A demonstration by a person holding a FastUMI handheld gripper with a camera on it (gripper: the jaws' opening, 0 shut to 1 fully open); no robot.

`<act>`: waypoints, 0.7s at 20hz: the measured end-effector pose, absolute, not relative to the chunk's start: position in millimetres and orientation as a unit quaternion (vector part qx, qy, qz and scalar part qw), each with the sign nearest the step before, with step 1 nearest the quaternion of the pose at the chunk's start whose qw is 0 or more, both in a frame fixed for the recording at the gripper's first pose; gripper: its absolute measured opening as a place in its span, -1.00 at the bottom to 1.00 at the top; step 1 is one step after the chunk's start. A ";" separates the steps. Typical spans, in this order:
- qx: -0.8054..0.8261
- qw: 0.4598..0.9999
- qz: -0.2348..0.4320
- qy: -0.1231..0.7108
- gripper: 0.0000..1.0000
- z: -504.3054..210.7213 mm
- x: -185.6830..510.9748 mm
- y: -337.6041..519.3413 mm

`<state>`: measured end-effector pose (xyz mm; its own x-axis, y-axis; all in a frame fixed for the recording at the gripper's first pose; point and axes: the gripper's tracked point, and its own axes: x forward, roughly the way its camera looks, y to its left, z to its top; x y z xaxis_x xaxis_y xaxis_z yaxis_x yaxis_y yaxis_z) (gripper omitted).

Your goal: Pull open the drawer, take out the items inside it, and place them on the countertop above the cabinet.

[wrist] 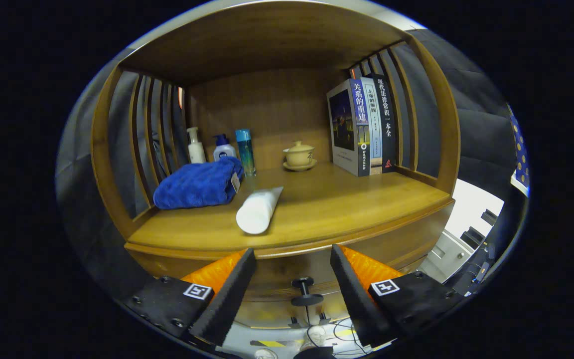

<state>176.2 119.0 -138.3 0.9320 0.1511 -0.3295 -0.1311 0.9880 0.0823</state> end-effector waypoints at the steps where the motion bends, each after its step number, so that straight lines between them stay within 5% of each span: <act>1: 0.035 0.983 0.073 0.165 0.97 -126.7 175.5 117.1; 14: 0.038 0.994 0.073 0.067 0.96 23.8 88.9 91.3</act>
<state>88.9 91.3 23.8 0.9802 0.1509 -0.1286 -0.1406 0.9863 0.0859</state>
